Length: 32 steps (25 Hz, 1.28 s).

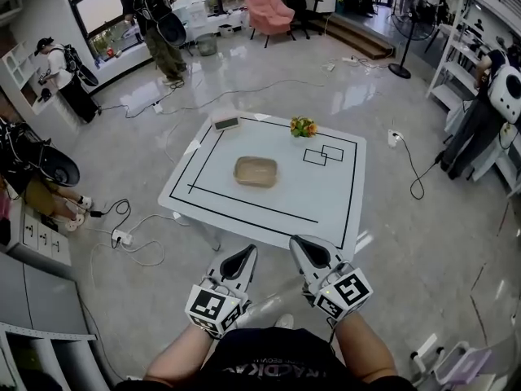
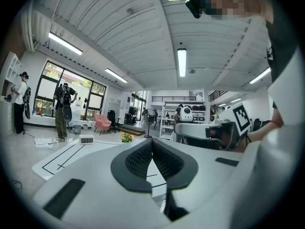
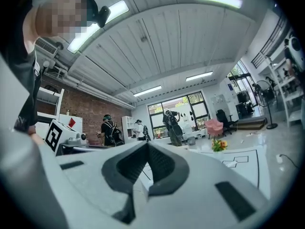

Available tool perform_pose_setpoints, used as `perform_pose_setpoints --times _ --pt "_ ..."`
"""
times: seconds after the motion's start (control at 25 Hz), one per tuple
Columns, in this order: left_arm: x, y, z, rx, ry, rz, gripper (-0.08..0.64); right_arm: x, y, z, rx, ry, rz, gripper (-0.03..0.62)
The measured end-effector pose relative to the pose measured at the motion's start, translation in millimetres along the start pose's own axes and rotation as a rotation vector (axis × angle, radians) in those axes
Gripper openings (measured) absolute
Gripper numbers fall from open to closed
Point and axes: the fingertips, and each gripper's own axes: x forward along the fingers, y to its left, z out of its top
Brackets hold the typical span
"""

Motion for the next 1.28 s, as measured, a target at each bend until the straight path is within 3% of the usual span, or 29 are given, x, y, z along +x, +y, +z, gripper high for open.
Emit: perform_pose_setpoints --times 0.32,0.52,0.68,0.8,1.28 --pt "14.8 -18.6 3.5 -0.003 -0.015 -0.008 0.042 -19.0 -21.8 7.9 0.036 -0.023 0.016 0.002" --pt "27.8 -24.5 0.8 -0.008 -0.005 -0.052 0.143 -22.2 -30.7 9.0 0.041 -0.026 0.006 0.023" --pt "37.1 -18.2 1.2 0.003 -0.006 -0.080 0.289 -13.8 -37.5 7.0 0.044 -0.020 -0.014 0.164" --pt "44.0 -6.3 -0.5 0.015 -0.002 -0.091 0.335 -3.0 -46.4 4.8 0.051 -0.017 -0.046 0.223" --pt "59.3 79.7 15.0 0.013 -0.004 -0.180 0.345 82.9 -65.4 3.0 0.079 -0.020 -0.172 0.227"
